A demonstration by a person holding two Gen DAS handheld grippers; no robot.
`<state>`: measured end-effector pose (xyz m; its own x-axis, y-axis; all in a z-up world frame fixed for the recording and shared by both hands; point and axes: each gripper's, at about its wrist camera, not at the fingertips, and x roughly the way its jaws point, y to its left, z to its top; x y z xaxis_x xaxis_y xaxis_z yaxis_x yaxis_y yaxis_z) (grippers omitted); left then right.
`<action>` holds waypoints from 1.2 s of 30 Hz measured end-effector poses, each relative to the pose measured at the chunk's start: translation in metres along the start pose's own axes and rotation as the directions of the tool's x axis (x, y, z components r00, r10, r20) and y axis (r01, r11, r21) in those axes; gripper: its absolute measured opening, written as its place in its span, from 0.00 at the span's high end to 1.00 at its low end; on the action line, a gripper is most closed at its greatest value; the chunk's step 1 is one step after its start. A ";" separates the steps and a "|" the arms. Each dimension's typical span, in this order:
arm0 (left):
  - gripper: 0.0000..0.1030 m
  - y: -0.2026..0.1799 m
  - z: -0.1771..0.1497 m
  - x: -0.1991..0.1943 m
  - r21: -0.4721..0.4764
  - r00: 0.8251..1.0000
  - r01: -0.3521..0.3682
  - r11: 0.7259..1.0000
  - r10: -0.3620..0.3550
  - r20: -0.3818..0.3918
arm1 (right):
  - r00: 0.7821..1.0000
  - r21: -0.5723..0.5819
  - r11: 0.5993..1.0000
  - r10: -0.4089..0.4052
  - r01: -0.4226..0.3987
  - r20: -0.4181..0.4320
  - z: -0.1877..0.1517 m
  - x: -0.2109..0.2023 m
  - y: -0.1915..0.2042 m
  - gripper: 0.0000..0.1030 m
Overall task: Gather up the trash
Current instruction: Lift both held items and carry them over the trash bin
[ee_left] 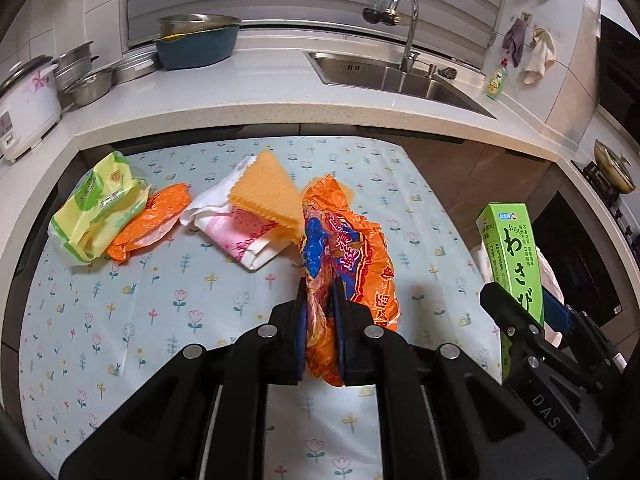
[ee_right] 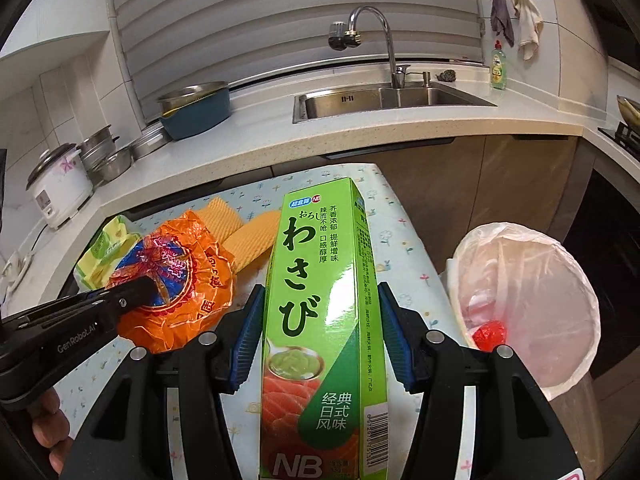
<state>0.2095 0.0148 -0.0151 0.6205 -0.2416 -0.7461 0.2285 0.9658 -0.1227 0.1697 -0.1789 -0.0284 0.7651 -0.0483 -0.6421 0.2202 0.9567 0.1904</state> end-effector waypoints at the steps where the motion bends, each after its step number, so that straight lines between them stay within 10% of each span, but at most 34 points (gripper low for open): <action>1: 0.90 -0.007 0.000 -0.001 0.008 1.000 0.004 1.000 -0.004 0.001 | 1.000 0.008 1.000 -0.005 0.005 0.003 0.001 -0.003 -0.007 0.48; 36: 0.89 -0.219 0.002 0.043 0.286 0.970 0.240 0.928 -0.220 -0.100 | 0.977 0.217 0.956 -0.211 0.199 0.034 0.007 -0.033 -0.193 0.48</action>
<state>0.1871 -0.2075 -0.0188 0.4770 -0.4374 -0.7623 0.5750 0.8113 -0.1057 0.1065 -0.3639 -0.0384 0.7216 -0.2588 -0.6421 0.4940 0.8423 0.2155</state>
